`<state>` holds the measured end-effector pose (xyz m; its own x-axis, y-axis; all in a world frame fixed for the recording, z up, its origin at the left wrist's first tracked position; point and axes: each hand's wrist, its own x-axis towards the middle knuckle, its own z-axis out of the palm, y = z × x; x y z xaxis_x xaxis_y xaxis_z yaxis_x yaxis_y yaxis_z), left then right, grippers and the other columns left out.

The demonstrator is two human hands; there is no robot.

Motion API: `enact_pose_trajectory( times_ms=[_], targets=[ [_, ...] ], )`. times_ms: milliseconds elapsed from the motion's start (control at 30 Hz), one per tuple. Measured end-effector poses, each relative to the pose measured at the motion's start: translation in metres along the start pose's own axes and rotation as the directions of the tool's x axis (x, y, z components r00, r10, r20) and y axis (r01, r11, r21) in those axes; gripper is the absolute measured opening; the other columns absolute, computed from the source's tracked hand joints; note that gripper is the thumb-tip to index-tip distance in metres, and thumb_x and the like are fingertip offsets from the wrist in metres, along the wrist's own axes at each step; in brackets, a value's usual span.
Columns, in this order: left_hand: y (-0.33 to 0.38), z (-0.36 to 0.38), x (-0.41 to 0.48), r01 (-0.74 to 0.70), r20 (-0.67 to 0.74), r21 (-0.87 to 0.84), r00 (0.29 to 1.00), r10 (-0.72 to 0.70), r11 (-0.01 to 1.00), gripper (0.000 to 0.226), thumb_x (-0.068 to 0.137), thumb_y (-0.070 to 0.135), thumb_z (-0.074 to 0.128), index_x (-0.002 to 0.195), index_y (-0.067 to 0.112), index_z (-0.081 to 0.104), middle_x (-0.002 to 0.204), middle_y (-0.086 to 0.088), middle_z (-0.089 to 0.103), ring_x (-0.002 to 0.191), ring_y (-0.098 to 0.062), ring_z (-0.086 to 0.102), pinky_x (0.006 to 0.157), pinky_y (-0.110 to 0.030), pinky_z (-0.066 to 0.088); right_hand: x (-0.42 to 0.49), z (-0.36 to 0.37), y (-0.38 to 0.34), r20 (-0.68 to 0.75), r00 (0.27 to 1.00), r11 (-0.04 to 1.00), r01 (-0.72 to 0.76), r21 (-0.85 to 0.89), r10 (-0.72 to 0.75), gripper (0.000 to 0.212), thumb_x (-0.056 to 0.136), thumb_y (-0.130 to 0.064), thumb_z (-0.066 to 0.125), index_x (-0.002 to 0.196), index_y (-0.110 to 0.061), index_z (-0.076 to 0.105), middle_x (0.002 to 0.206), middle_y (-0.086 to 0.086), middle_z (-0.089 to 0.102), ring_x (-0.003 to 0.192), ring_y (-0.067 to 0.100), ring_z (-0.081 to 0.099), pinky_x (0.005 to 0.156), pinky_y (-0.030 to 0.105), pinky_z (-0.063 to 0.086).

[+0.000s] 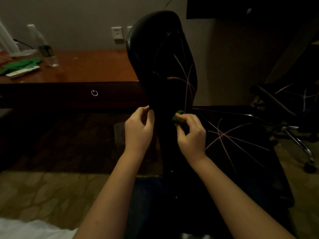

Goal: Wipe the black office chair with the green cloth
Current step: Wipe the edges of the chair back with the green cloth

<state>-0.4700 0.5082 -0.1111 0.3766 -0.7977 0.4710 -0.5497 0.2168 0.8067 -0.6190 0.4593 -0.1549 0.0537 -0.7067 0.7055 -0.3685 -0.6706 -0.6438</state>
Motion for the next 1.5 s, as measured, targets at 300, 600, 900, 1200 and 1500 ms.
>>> enact_pose_trajectory(
  times_ms=[300,600,900,1200,1500],
  targets=[
    [-0.040,0.027,-0.024,0.055,-0.021,0.092,0.998,-0.053,0.994,0.027,0.102,0.021,0.048,0.119,0.009,0.065,0.102,-0.007,0.069,0.089,-0.015,0.063,0.073,-0.025,0.047,0.045,0.006,-0.022,0.001,0.994,0.992,0.109,0.064,-0.110,0.028,0.083,0.003,0.062,0.110,-0.003,0.067,0.108,0.007,0.067,0.105,0.017,0.063,0.091,0.028,0.052],
    [-0.087,0.052,-0.062,0.203,0.060,0.135,0.975,-0.212,0.970,0.027,0.101,0.012,0.047,0.121,0.013,0.064,0.085,0.005,0.062,0.057,0.004,0.047,0.053,-0.008,0.034,-0.010,0.007,0.020,-0.033,0.998,0.997,-0.056,0.046,0.057,0.030,0.082,0.005,0.058,0.110,-0.005,0.065,0.105,0.005,0.065,0.100,0.011,0.061,0.088,0.012,0.046],
    [-0.115,0.068,-0.081,0.380,0.115,0.037,0.917,-0.382,0.924,0.040,0.100,0.002,0.041,0.134,0.017,0.055,0.089,0.000,0.062,0.044,0.001,0.044,0.043,-0.010,0.031,-0.096,0.019,0.093,0.072,0.867,0.862,-0.498,0.097,0.493,0.032,0.090,-0.001,0.060,0.121,-0.011,0.062,0.115,-0.001,0.066,0.110,0.009,0.061,0.097,0.022,0.048],
    [-0.138,0.078,-0.082,0.462,0.083,-0.009,0.884,-0.460,0.887,0.047,0.099,0.003,0.040,0.130,0.034,0.056,0.079,0.006,0.062,0.044,-0.003,0.036,0.042,-0.015,0.030,-0.115,0.054,0.105,0.144,0.678,0.634,-0.729,0.258,0.721,0.027,0.088,0.000,0.064,0.108,-0.017,0.063,0.100,-0.017,0.063,0.095,-0.014,0.058,0.084,0.005,0.043],
    [-0.171,0.084,-0.088,0.570,0.266,0.127,0.769,-0.582,0.811,0.037,0.101,0.012,0.046,0.135,0.026,0.054,0.101,0.027,0.053,0.064,0.030,0.048,0.055,0.005,0.037,-0.091,0.043,0.095,0.043,0.773,0.725,-0.612,0.316,0.633,0.027,0.089,0.002,0.061,0.113,-0.009,0.063,0.105,-0.008,0.064,0.107,0.006,0.061,0.095,0.020,0.048]
  ],
)
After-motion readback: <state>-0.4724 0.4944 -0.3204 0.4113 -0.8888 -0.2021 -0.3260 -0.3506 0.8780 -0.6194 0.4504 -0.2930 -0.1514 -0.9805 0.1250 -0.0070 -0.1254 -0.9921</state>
